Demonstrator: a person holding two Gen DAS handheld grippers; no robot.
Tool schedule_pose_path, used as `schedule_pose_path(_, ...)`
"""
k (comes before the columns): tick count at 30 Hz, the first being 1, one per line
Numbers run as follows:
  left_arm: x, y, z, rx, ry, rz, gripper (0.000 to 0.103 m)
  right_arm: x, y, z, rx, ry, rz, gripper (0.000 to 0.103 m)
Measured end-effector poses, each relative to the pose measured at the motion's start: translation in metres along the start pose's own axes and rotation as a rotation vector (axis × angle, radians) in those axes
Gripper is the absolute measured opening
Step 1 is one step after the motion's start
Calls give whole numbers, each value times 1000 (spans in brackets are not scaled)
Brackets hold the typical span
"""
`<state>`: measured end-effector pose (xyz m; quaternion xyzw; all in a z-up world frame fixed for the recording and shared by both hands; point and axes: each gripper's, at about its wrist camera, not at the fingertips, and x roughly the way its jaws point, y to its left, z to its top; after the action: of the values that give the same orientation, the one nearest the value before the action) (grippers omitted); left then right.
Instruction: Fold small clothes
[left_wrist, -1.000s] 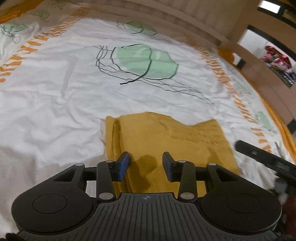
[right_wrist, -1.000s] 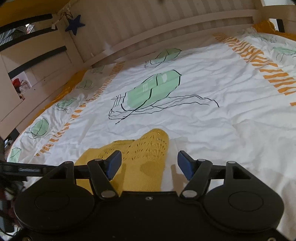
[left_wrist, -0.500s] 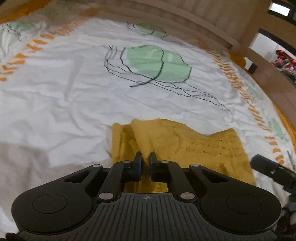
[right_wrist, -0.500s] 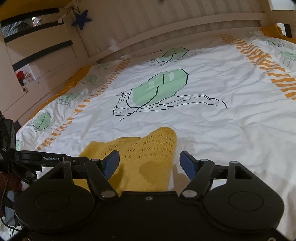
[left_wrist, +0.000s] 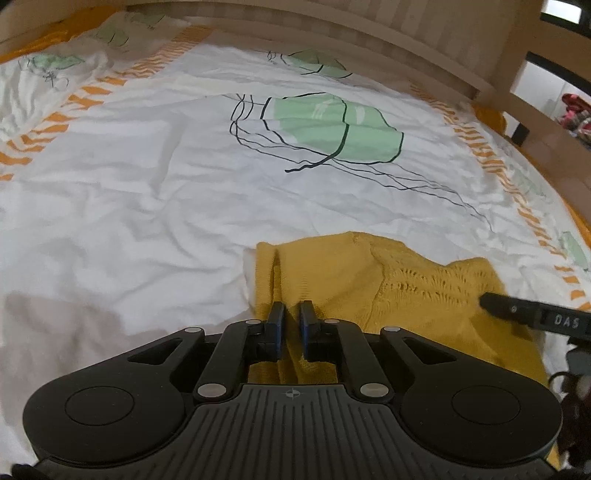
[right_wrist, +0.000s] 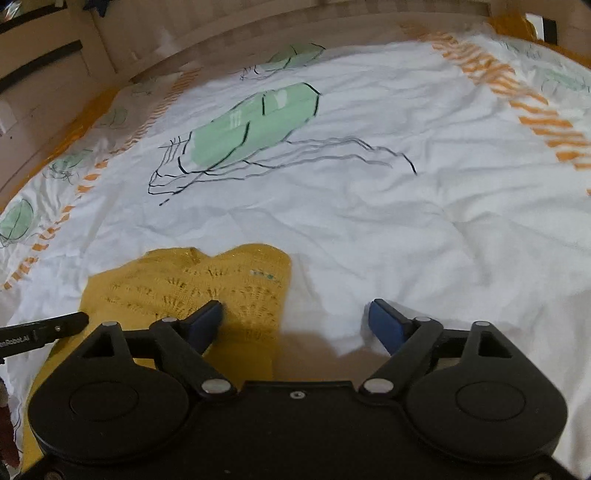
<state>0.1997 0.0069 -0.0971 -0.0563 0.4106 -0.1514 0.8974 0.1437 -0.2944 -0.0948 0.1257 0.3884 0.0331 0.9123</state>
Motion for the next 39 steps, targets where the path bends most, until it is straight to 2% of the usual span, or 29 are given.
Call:
schedule_pose_path(5,0,2,0,-10,3,-9,12,-11,3,2,19,-52,34,87)
schedule_pose_path(9,1,4,0,-18,3,22,32,-2,17,17,-23,-44,37,88)
schedule_pose_path(12,2,12,-1,-66,6,2,35,22,30,17,-98,37,-14,88)
schedule_pose_path(13,2,15,-2,-78,6,-5,36,31,33,15,-114,55,-28,92)
schedule_pose_path(14,2,16,-2,-84,5,-7,37,37,33,13,-119,53,-34,98)
schedule_pose_path(16,2,16,-3,-82,2,-9,37,42,33,13,-122,51,-41,101)
schedule_pose_path(25,2,16,-5,-67,-14,-10,39,36,25,8,-105,8,-10,102)
schedule_pose_path(31,-16,7,-1,-12,-38,25,39,12,15,7,-51,-42,3,102)
schedule_pose_path(35,-46,-8,-7,65,-110,61,39,-17,11,3,-22,-95,8,102)
schedule_pose_path(39,-78,-21,-16,94,-175,83,39,-53,16,-2,-16,-162,30,102)
